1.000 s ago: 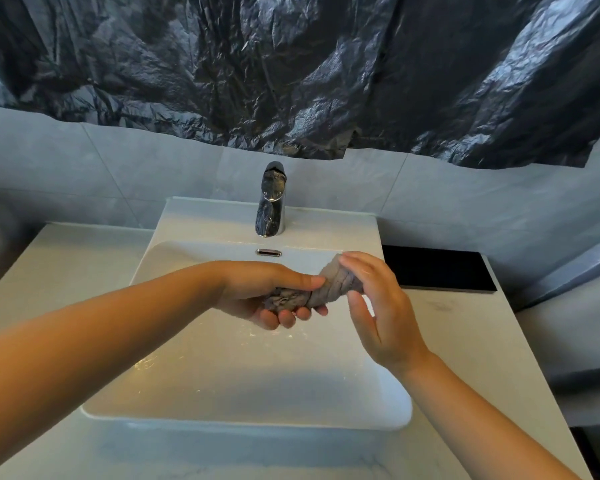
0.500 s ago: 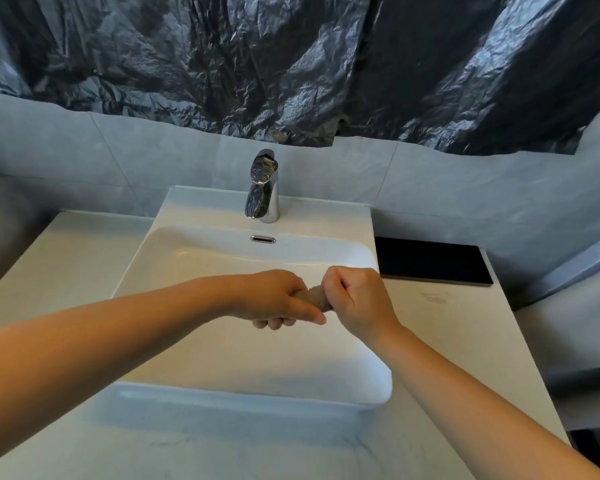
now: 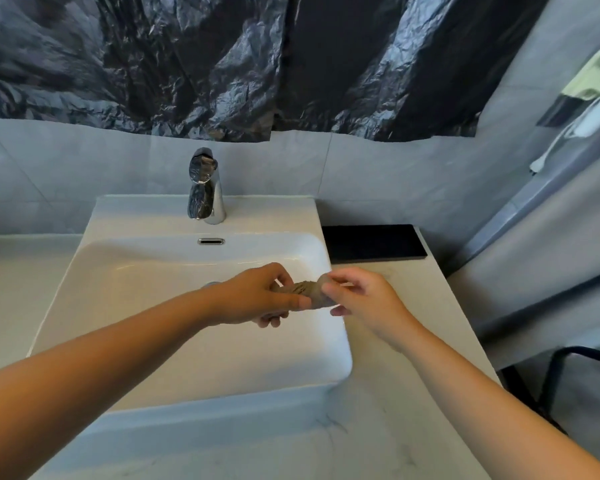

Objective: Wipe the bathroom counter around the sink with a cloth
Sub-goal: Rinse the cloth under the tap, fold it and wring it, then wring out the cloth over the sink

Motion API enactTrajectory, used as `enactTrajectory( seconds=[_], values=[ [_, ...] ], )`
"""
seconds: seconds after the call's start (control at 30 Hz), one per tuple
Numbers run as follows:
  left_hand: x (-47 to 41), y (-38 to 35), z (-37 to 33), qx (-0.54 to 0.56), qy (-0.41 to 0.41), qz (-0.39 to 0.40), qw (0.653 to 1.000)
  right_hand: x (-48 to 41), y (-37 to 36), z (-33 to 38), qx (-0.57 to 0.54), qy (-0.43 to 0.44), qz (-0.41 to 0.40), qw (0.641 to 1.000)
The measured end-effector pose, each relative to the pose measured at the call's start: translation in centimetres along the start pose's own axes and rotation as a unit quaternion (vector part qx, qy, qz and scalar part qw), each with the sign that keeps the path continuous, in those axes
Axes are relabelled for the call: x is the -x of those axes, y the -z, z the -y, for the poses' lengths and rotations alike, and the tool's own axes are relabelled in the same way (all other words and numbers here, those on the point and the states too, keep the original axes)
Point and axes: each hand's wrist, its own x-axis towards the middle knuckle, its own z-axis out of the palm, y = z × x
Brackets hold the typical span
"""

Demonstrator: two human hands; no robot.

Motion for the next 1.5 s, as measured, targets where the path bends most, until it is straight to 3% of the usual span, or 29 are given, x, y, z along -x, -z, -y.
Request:
enactTrajectory(
  seconds=[0.07, 0.17, 0.33, 0.47, 0.57, 0.67, 0.73, 0.8, 0.87, 0.93, 1.0, 1.13, 1.23, 1.33, 1.5],
  values=[
    [-0.5, -0.7, -0.8, 0.100, 0.005, 0.021, 0.995, 1.2, 1.6, -0.4, -0.063, -0.015, -0.009, 0.998],
    [-2.1, -2.2, -2.3, 0.216, 0.034, -0.016, 0.976, 2.8, 4.5, -1.5, -0.122, -0.027, -0.007, 0.992],
    [-6.5, -6.3, -5.6, 0.071, 0.007, -0.132, 0.989, 2.6, 9.6, -3.2, -0.216, -0.100, -0.023, 0.971],
    [-10.2, -9.2, -8.7, 0.030, 0.030, -0.163, 0.986, 1.1, 15.0, -5.0, -0.235, -0.074, -0.038, 0.968],
    [-12.3, -10.8, -11.1, 0.060, 0.024, -0.148, 0.987, 0.5, 19.3, -6.3, -0.286, -0.059, -0.010, 0.956],
    [-14.3, -12.3, -12.8, 0.086, -0.010, -0.159, 0.983, -0.4, 22.6, -8.2, -0.345, -0.135, 0.022, 0.929],
    [-15.7, -13.3, -13.5, 0.049, -0.024, -0.190, 0.980, -0.9, 24.0, -9.1, -0.323, -0.177, 0.070, 0.927],
    [-17.1, -14.0, -13.8, 0.063, -0.010, -0.195, 0.979, -1.6, 24.9, -9.8, -0.295, -0.171, 0.067, 0.938],
    [-18.1, -14.4, -13.9, 0.196, 0.028, -0.134, 0.971, -2.7, 25.9, -10.7, -0.299, -0.141, 0.024, 0.943],
    [-19.3, -15.0, -13.4, 0.334, 0.058, -0.084, 0.937, -3.9, 26.6, -11.4, -0.324, -0.129, -0.008, 0.937],
    [-20.7, -15.7, -12.7, 0.378, 0.080, -0.109, 0.916, -5.3, 27.1, -12.2, -0.330, -0.125, -0.014, 0.936],
    [-24.4, -16.0, -11.9, 0.402, 0.111, -0.196, 0.887, -8.5, 27.6, -13.4, -0.315, -0.099, -0.006, 0.944],
    [-27.8, -15.1, -11.0, 0.394, 0.101, -0.222, 0.886, -11.7, 28.1, -15.0, -0.285, -0.105, -0.033, 0.952],
    [-31.9, -14.0, -9.7, 0.330, 0.129, -0.257, 0.899, -15.3, 28.1, -17.0, -0.212, -0.126, -0.068, 0.967],
    [-39.4, -12.8, -7.2, 0.339, 0.220, -0.326, 0.855, -20.8, 27.3, -20.8, -0.069, -0.120, -0.119, 0.983]
  ],
)
